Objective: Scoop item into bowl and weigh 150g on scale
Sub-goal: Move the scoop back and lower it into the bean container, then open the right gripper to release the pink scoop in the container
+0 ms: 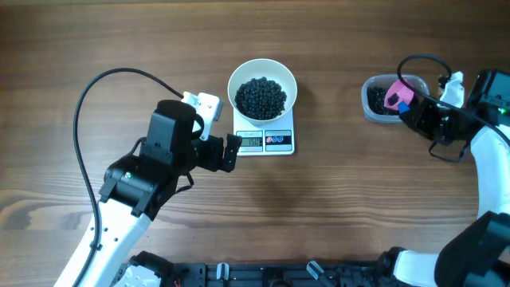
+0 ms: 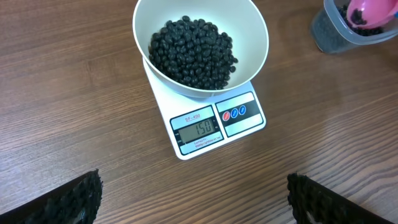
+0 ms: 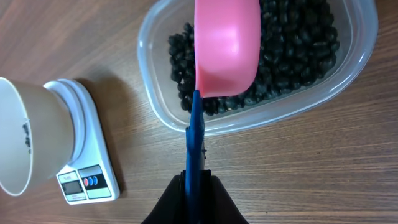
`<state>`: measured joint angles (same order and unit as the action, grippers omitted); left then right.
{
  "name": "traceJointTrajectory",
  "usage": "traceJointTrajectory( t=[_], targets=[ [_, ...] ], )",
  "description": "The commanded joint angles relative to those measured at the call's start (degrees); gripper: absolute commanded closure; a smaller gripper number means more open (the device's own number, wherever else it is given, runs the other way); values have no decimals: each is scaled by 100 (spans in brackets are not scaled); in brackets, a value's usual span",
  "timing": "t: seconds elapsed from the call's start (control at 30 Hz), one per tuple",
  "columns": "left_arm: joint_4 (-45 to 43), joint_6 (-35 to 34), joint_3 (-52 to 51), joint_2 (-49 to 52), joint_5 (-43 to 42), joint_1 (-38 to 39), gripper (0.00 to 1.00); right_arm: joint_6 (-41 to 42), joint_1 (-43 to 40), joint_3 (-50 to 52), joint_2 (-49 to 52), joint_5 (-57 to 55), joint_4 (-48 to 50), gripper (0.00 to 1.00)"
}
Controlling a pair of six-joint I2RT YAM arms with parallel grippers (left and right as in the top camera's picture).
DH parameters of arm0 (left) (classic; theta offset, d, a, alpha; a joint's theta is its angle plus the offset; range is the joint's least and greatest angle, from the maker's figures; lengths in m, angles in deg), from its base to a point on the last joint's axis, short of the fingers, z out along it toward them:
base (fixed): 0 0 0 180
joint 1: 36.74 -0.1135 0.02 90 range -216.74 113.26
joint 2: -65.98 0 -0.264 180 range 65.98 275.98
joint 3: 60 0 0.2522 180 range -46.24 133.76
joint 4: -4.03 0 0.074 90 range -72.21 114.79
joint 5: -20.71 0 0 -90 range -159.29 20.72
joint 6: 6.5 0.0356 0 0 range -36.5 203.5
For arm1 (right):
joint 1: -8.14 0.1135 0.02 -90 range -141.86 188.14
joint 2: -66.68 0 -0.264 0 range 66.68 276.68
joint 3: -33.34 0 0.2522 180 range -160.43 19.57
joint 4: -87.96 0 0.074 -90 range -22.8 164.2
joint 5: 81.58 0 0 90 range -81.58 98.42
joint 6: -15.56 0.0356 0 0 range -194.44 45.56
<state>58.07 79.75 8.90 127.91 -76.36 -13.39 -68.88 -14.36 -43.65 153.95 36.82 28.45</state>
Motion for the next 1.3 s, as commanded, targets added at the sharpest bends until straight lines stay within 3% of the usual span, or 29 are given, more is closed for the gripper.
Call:
traceJointTrajectory(
  t=[0.0,0.13,0.37,0.47,0.5,0.53,0.7,0.97,1.27],
  targets=[
    [2,-15,28,13,55,17,0,107,0,26,321,28,72,96],
    [2,-15,28,13,55,17,0,109,-2,26,415,33,330,95],
    [2,-15,28,13,55,17,0,260,-2,26,415,-356,470,61],
    [2,-15,28,13,55,17,0,258,-2,26,415,-358,463,26],
    [2,-15,28,13,55,17,0,260,-2,26,413,-356,444,9],
    [2,-15,28,13,55,17,0,258,-2,24,413,-358,426,0],
    [2,-15,28,13,55,17,0,382,-2,24,323,-1244,111,0],
    [2,-15,28,13,55,17,0,361,-2,24,-605,-1257,289,0],
    [2,-15,28,13,55,15,0,363,-2,24,-649,-1257,588,0]
  ],
)
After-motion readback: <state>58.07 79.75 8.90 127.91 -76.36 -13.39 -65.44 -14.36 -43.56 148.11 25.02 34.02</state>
